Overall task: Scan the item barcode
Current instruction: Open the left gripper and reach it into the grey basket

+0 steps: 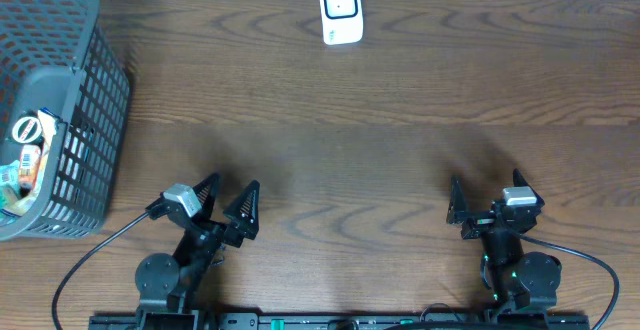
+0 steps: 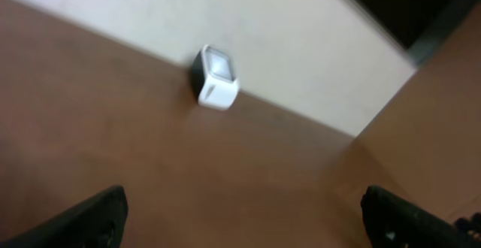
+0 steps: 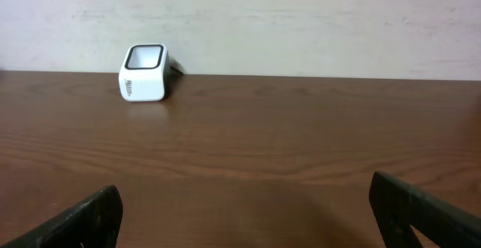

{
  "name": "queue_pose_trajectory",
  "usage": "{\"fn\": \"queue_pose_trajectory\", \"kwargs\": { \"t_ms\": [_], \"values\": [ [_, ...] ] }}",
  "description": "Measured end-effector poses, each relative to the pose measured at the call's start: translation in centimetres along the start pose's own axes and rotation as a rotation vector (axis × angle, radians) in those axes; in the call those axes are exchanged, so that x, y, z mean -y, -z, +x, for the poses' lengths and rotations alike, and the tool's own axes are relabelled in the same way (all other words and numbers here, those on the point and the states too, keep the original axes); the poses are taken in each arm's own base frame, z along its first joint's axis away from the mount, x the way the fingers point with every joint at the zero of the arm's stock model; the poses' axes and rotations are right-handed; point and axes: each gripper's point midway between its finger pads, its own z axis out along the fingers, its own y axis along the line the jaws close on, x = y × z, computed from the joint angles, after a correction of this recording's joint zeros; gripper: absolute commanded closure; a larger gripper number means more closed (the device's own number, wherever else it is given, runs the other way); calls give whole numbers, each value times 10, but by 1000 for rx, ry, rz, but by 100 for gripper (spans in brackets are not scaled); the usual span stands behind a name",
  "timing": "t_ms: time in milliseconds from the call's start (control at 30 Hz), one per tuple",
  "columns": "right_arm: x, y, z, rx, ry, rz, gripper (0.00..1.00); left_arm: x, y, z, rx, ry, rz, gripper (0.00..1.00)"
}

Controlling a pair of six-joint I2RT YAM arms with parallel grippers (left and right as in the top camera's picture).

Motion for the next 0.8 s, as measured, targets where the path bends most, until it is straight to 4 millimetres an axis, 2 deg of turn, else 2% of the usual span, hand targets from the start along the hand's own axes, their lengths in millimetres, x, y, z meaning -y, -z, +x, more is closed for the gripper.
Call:
{"fn": "queue_pose_trajectory", "kwargs": {
  "t_ms": [233,467,600,667,700,800],
  "values": [
    [0,0,0,0,0,0,1,48,12,-58,249,-114,188,2],
    [0,0,0,0,0,0,1,59,20,-83,334,-158,189,2],
    [0,0,0,0,0,0,1,82,30,-121,405,-215,188,2],
    [0,0,0,0,0,0,1,93,31,-141,402,-226,164,2],
    [0,0,0,-1,0,0,1,94,31,-145,402,-226,161,2],
    [0,0,0,-1,0,0,1,86,15,-146,243,-181,48,2]
  ]
}}
